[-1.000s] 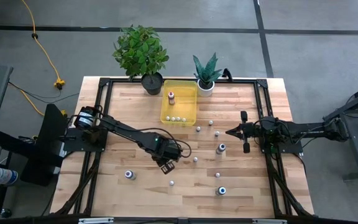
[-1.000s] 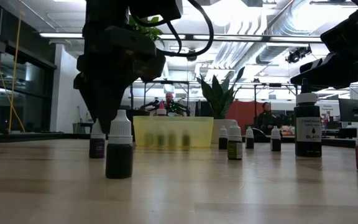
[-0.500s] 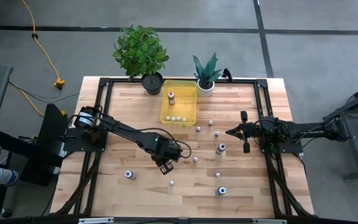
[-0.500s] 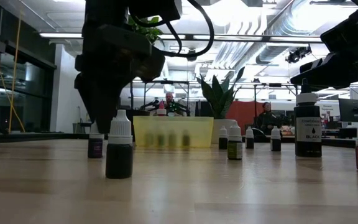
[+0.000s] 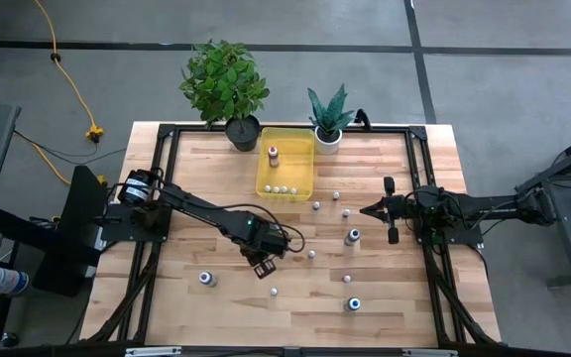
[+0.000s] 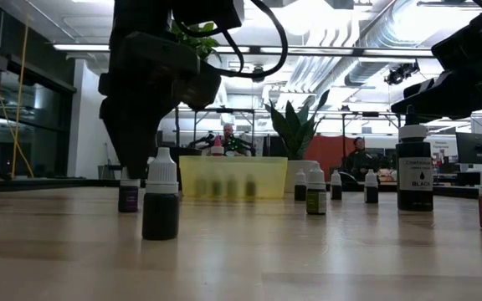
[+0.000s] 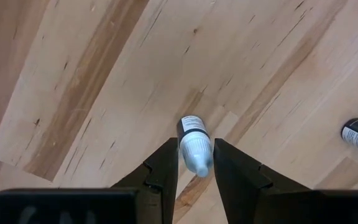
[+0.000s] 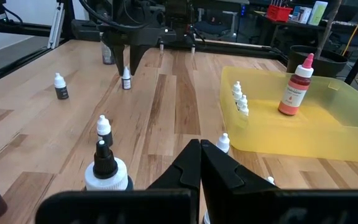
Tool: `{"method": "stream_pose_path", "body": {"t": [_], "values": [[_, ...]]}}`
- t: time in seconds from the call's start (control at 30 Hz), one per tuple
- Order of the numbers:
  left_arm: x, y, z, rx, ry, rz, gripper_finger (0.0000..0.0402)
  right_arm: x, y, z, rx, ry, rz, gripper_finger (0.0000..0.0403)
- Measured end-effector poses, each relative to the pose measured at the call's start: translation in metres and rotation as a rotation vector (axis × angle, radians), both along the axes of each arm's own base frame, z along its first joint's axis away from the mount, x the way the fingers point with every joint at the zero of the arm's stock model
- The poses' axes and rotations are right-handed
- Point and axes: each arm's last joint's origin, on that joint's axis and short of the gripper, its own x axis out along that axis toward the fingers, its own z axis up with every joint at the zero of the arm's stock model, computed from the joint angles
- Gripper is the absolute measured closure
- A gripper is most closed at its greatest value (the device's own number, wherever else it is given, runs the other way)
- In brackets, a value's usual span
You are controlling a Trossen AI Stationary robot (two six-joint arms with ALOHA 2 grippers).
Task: Pick & Place food coloring
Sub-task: Put the small purple food coloring bottle into the yellow bin
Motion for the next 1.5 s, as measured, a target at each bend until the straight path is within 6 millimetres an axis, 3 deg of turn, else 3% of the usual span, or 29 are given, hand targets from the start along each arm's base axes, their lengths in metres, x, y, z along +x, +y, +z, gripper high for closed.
{"method": "stream_pose_path", "body": {"t": [0.53,0.83,1.1,1.27,1.5], "values": [[0.000,0.000,0.000,0.008,0.003,-0.007,0.0307,0.000,0.000,0.000,0.000,0.000,0.000,0.0402],[-0.001,0.000,0.001,0.008,0.001,-0.010,0.0378,0.000,0.000,0.000,0.000,0.000,0.000,0.0402],[-0.001,0.003,0.001,-0.065,0.028,-0.029,0.0383,0.000,0.000,0.000,0.000,0.000,0.000,0.0402],[0.003,0.014,0.021,-0.062,0.067,-0.035,0.0383,0.000,0.000,0.000,0.000,0.000,0.000,0.0402],[0.009,0.043,0.079,0.081,0.087,-0.072,0.0383,0.000,0.000,0.000,0.000,0.000,0.000,0.0402]]}}
